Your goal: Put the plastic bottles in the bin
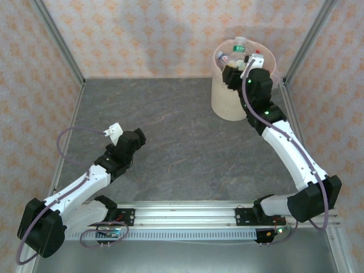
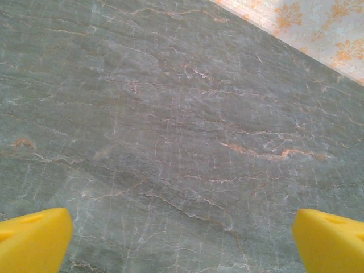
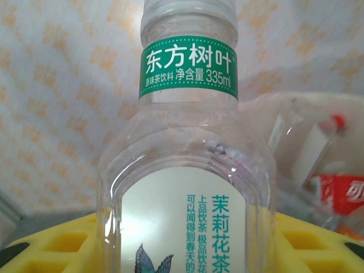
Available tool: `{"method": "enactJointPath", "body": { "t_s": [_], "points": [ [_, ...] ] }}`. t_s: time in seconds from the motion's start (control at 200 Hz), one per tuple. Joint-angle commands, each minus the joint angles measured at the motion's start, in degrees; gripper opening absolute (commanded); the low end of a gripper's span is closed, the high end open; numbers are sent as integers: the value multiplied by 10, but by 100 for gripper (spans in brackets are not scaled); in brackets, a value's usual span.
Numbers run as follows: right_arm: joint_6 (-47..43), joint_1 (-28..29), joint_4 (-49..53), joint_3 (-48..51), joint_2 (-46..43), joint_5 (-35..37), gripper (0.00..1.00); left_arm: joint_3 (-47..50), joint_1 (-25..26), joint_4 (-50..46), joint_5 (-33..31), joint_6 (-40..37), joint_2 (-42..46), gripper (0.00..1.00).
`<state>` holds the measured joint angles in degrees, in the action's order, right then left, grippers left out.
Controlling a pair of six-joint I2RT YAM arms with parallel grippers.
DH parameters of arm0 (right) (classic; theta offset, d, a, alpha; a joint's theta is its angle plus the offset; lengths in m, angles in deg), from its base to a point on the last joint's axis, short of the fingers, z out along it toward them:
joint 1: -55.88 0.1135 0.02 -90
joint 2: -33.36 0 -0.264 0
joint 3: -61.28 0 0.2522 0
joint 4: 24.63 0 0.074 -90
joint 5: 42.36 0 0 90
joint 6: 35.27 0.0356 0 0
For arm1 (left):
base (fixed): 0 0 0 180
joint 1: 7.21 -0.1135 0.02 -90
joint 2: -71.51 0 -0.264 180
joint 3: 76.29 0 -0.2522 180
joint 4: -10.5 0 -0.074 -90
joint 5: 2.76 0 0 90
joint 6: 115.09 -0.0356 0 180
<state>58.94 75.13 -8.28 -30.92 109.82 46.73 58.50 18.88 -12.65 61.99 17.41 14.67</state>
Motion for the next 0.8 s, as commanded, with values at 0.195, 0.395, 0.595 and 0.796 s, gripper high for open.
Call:
{"method": "enactJointPath", "body": {
  "t_s": [0.195, 0.395, 0.595, 0.796],
  "points": [
    [-15, -76, 99, -155, 111, 8, 47, -15, -4, 4, -3, 14, 8, 100],
    [-43, -115, 210, -256, 180, -66, 53, -9, -4, -3, -12, 15, 23, 100],
    [-177, -128, 361, -369, 261, -77, 60, -3, -4, -8, -21, 14, 36, 100],
    [-283, -152, 459, -478, 327, -122, 78, -3, -5, -10, -24, 15, 37, 100]
  ]
}}
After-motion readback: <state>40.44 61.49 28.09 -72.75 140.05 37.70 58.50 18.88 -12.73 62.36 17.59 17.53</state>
